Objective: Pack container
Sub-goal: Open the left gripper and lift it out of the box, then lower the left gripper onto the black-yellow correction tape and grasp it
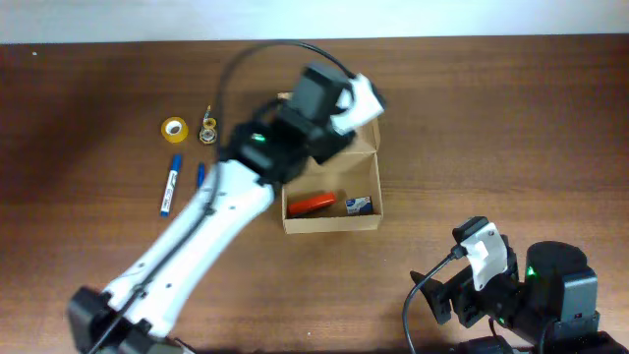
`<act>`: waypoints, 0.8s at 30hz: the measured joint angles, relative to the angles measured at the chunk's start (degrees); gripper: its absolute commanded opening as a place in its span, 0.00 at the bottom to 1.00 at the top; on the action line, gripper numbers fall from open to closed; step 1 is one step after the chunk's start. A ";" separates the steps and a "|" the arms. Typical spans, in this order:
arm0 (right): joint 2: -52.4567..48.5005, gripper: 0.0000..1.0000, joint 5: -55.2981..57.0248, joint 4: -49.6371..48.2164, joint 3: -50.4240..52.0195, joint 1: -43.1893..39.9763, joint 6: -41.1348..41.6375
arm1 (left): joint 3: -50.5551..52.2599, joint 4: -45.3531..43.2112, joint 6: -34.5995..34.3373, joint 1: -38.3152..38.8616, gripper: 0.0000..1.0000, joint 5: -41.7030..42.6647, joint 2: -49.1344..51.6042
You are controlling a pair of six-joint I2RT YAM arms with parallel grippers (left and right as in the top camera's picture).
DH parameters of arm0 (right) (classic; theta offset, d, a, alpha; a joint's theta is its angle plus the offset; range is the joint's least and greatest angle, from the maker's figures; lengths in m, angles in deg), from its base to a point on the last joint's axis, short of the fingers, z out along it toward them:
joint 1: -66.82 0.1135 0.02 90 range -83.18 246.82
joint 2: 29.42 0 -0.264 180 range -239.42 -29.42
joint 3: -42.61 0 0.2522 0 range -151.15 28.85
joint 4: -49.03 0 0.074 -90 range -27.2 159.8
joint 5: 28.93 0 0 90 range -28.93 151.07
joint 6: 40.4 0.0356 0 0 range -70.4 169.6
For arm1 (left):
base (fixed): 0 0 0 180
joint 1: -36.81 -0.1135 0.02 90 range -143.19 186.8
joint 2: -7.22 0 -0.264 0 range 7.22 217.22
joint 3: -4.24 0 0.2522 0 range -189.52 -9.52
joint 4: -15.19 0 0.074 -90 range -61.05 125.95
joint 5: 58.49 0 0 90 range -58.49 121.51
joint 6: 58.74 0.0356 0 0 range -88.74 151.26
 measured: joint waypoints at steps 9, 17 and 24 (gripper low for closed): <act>0.00 0.99 0.00 0.00 0.00 0.00 -0.02 | 0.00 1.46 -10.99 -16.79 0.59 -1.97 -0.83; 0.00 0.99 0.00 0.00 0.00 0.00 0.00 | 0.00 -0.11 -15.80 -28.39 0.68 2.12 4.61; 0.00 0.99 -0.02 0.00 0.00 0.00 0.00 | 0.00 -4.59 -17.92 -30.03 0.72 4.61 16.26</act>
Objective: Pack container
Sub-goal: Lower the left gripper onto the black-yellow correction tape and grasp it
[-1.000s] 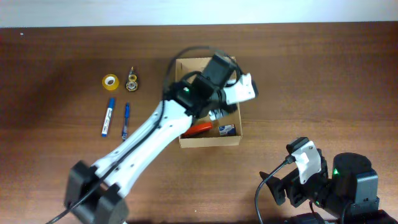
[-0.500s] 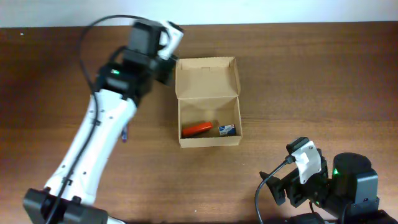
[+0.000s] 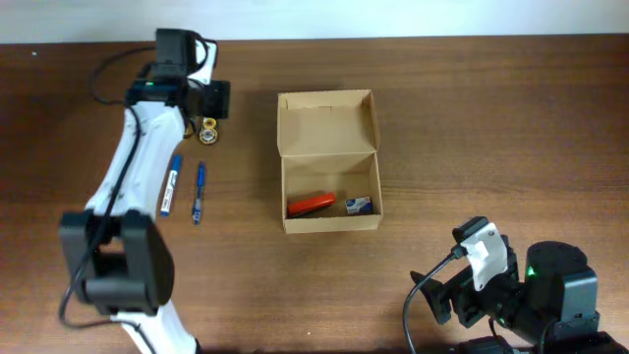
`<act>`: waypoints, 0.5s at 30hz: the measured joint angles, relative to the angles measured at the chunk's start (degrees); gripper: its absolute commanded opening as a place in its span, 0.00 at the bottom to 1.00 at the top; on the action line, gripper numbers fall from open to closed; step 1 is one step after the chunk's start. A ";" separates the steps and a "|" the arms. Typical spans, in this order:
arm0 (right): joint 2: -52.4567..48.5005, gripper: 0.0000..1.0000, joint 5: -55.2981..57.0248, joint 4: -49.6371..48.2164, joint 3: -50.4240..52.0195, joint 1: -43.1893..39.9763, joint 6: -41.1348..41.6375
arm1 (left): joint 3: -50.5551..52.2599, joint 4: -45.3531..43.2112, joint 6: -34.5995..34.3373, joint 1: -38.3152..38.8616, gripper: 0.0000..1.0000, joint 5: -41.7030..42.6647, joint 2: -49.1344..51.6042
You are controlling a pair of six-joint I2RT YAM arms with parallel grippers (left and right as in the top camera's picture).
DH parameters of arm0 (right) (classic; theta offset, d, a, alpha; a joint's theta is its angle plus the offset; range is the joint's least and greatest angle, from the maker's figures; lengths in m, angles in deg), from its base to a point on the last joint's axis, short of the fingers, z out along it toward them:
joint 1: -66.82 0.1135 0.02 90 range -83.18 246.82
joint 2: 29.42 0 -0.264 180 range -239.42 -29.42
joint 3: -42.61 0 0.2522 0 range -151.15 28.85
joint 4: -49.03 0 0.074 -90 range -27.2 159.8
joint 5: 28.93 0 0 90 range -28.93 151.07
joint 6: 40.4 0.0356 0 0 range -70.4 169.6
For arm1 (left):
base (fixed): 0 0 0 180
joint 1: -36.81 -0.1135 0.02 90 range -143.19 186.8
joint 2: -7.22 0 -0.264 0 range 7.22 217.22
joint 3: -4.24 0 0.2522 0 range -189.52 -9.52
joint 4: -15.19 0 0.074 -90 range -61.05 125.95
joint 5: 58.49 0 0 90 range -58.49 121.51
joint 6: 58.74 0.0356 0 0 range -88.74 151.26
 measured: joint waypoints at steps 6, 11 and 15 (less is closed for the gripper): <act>0.00 0.99 0.02 0.02 0.00 0.00 0.00 | 0.00 -2.45 -1.97 -0.02 0.74 0.72 6.64; 0.00 0.99 0.02 0.02 0.00 0.00 0.00 | 0.00 -5.49 -2.16 -0.04 0.74 0.81 8.96; 0.00 0.99 0.02 0.00 0.00 0.00 -0.02 | 0.00 -6.19 -2.16 -0.44 0.74 1.01 10.56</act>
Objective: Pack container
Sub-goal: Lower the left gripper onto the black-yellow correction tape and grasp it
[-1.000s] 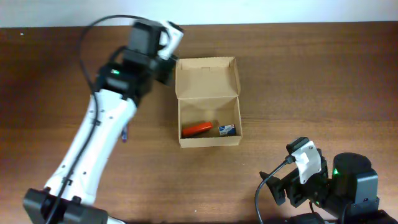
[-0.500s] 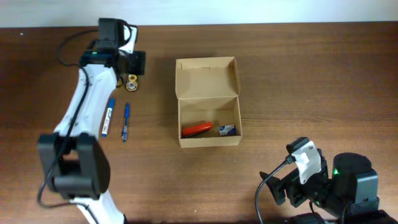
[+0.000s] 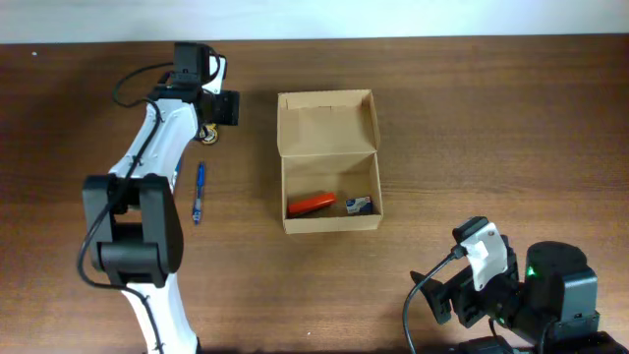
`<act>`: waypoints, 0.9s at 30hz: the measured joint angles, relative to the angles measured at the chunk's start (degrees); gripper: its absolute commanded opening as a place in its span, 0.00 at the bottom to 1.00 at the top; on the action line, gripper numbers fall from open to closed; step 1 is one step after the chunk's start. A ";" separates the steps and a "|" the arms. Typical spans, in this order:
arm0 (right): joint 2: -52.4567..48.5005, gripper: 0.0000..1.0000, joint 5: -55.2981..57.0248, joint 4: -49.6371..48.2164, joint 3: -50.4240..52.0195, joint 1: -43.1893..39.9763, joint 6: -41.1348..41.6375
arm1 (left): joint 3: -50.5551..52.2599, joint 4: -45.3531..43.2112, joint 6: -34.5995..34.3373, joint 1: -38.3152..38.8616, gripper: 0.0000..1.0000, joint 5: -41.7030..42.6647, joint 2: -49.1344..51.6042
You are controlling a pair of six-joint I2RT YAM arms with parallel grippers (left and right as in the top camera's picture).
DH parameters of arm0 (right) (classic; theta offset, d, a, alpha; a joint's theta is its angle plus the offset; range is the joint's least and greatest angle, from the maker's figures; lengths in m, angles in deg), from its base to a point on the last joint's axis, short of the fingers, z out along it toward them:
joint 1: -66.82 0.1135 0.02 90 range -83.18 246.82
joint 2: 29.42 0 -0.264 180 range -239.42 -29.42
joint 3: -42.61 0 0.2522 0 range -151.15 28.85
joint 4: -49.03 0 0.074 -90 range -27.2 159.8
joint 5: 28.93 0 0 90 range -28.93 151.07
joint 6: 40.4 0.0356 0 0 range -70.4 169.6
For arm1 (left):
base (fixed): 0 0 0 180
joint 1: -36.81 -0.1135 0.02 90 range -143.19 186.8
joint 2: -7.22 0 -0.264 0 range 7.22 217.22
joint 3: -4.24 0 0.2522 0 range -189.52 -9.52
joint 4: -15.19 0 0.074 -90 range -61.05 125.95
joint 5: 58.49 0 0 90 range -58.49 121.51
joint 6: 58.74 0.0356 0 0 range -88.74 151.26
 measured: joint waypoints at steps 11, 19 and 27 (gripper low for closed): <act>0.00 0.99 0.00 0.02 0.00 0.00 0.02 | 0.00 0.20 0.00 -0.87 0.74 0.00 3.78; 0.00 0.99 0.00 0.00 0.00 0.00 0.00 | 0.00 0.17 0.00 -1.75 0.74 0.07 4.46; 0.00 0.99 0.00 0.02 0.00 0.00 0.02 | 0.00 0.17 0.00 -4.04 0.74 2.58 4.46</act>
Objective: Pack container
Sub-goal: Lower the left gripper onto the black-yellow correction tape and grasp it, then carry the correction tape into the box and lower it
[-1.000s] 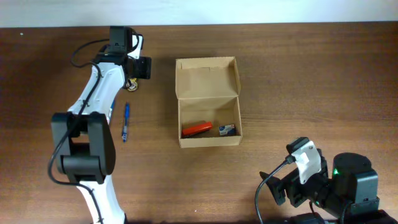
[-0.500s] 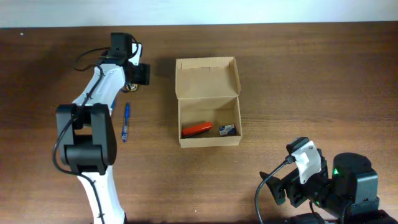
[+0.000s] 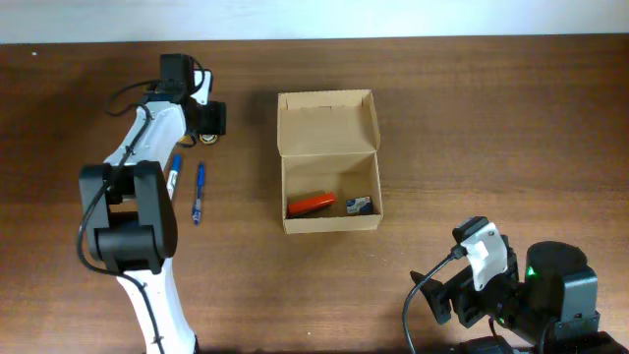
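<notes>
An open cardboard box (image 3: 329, 133) lies mid-table with its lid folded back. Inside, near the front wall, lie a red object (image 3: 312, 204) and a small blue-and-white item (image 3: 360, 206). My left arm reaches to the far left, and its gripper (image 3: 213, 119) hovers over a small gold-coloured item (image 3: 208, 139). Whether its jaws are open is not visible from above. A blue pen (image 3: 200, 192) and a white-and-blue marker (image 3: 174, 174) lie beside the arm. The yellow tape roll is hidden under the arm. My right gripper (image 3: 437, 295) rests at the front right.
The far table edge runs just behind the left gripper. The right arm's base and cables fill the front right corner. The left arm stretches from the front left edge up to the back left.
My left gripper has shifted a little left and toward the front, now right above the gold item. The marker shows again beside the arm. The box and right arm are unchanged.
At first my left arm lay across the box with its gripper over the lid. It then stood at the far left by the tape roll and gold item, shifted slightly toward the box, and now hangs over the gold item. The box contents stayed the same.
</notes>
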`<act>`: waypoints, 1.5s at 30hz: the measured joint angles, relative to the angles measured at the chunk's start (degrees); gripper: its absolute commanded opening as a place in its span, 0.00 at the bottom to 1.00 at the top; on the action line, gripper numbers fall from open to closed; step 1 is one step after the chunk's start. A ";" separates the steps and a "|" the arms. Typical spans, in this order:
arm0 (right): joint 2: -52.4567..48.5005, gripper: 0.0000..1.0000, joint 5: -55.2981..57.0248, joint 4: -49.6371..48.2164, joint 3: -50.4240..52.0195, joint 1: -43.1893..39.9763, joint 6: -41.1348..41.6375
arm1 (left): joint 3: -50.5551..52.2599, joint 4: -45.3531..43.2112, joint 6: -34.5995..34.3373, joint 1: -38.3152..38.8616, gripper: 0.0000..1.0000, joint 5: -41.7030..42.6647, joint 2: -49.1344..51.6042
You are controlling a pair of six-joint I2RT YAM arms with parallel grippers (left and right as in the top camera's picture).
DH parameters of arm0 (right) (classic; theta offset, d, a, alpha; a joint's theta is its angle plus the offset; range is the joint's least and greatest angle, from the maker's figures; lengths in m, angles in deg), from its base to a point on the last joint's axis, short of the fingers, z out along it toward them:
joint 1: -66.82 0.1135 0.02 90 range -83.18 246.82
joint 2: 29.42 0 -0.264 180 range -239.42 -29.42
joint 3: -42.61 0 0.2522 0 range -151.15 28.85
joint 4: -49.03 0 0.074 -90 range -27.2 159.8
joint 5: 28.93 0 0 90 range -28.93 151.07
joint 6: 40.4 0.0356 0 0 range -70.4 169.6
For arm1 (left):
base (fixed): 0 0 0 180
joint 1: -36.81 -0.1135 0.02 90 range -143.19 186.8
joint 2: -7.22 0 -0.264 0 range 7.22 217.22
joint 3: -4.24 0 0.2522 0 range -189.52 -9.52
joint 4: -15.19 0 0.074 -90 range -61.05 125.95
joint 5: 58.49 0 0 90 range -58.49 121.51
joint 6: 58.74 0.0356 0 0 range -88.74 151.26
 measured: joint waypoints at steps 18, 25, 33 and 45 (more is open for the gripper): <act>0.00 0.99 0.00 0.00 0.00 0.00 -0.02 | 0.00 0.04 -0.48 0.02 0.49 1.16 3.06; 0.00 0.99 0.00 -0.02 0.00 0.00 0.00 | -0.02 0.17 -0.57 0.02 0.27 1.29 3.04; 0.00 0.99 0.00 -0.02 0.00 0.00 0.00 | -1.33 4.87 -0.70 0.44 0.08 1.22 3.06; 0.00 0.99 0.00 0.00 0.00 0.00 -0.02 | -16.04 17.46 -0.72 6.86 0.02 0.81 1.66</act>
